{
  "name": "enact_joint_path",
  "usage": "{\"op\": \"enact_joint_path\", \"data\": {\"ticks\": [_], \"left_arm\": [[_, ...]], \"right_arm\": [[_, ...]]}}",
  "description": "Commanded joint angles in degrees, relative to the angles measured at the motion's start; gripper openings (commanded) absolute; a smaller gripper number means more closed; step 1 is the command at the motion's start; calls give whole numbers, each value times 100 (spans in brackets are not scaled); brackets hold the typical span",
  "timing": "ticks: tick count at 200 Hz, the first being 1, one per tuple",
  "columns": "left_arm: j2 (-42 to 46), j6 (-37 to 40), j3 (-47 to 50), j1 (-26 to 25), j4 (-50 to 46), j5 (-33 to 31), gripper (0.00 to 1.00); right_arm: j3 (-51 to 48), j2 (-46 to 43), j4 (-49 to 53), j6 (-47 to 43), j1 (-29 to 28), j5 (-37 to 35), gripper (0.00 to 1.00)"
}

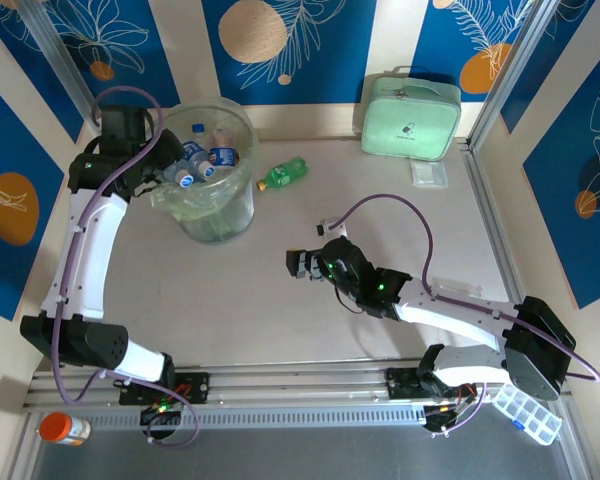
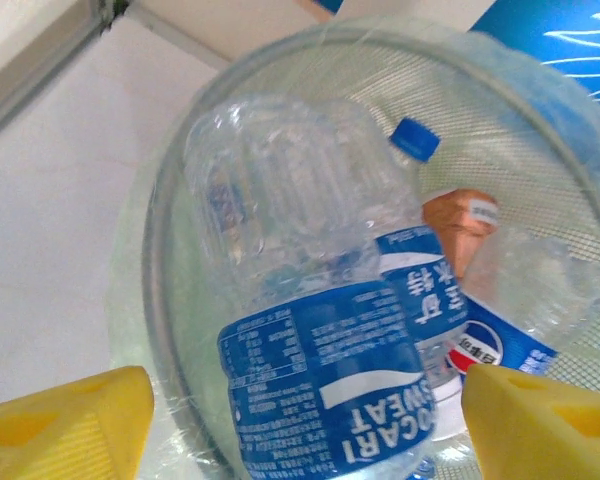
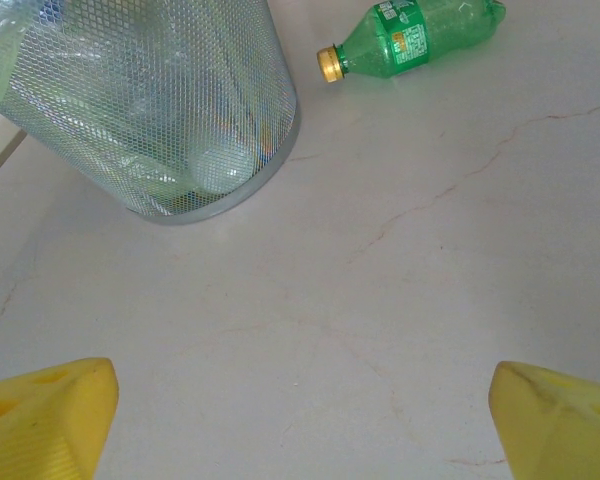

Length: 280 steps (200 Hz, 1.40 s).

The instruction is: Put the plastic bottles in the bin

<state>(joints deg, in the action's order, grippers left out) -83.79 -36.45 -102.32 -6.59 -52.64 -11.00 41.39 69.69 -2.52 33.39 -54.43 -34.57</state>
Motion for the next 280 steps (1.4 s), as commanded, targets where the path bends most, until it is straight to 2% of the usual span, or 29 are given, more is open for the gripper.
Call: {"op": "enact_joint_path", "data": {"ticks": [1, 31, 81, 136, 170, 206, 239, 280], "left_arm": [[-155, 383, -336, 45, 264, 45, 75], [-568, 423, -443, 45, 289, 143, 67], [-699, 270, 203, 44, 636, 299, 58], [-507, 243, 116, 37, 452, 169, 56], [-20, 364, -38, -114, 292, 69, 61], [890, 369, 610, -806, 503, -187, 67], [1965, 307, 1923, -1844, 1008, -676, 67], [2909, -76, 3774, -2852, 1779, -655, 67]], "right_arm": [[158, 59, -60, -82, -42, -129, 96], [177, 93, -55, -104, -41, -155, 96], [176, 113, -56, -94, -41, -173, 96], [193, 137, -53, -131, -33, -243, 96], [199, 137, -53, -144, -32, -235, 96], [198, 176, -71, -183, -9, -287, 96], [207, 199, -75, -140, 51, -182, 96], [523, 274, 361, 36, 180, -172, 96]]}}
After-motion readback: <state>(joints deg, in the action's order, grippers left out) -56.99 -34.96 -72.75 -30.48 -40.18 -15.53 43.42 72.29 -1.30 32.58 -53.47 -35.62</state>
